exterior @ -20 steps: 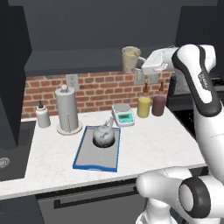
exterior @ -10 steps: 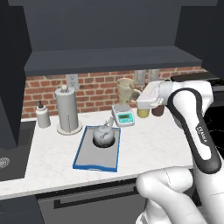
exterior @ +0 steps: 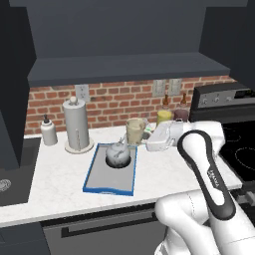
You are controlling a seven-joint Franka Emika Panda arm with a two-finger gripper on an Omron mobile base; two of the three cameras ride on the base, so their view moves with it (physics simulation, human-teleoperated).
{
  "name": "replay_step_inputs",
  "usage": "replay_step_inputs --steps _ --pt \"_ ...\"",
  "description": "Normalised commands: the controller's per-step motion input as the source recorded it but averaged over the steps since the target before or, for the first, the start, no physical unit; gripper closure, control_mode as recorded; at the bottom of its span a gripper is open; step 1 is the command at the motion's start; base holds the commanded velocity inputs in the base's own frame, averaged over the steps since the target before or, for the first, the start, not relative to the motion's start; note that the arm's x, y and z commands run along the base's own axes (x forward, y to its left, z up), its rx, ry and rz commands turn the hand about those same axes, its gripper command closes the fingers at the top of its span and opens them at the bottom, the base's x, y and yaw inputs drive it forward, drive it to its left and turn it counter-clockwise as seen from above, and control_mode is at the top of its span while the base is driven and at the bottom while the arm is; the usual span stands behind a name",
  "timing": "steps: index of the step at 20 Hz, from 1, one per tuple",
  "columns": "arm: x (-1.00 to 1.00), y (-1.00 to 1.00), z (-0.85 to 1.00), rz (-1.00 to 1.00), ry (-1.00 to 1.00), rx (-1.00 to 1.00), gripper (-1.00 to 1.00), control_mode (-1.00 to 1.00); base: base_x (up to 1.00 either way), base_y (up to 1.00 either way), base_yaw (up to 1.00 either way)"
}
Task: Pick the kettle from the counter and place it on the tray. Then pick the mug from the cabinet and place it on the tray. Then close the cabinet doors.
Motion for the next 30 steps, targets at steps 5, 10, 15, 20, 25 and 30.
replay_step_inputs --steps 5,10,15,20,25,30 --pt "0.21 0.09 -0.65 0.14 0.11 0.00 1.00 -1.00 0.00 0.00 0.00" --pt "0.50 0.05 -0.53 0.25 0.12 0.00 1.00 -1.00 0.00 0.00 0.00" --pt "0.56 0.01 -0.46 0.27 0.07 0.00 1.00 -1.00 0.00 0.00 0.00" --pt "0.32 0.00 -0.70 0.17 0.00 0.00 1.00 -1.00 0.00 0.00 0.00" --pt "0.17 0.19 -0.72 0.08 -0.02 0.00 1.00 -1.00 0.00 0.00 0.00" --pt "0.15 0.26 -0.46 0.00 -0.01 0.00 1.00 -1.00 0.00 0.00 0.00"
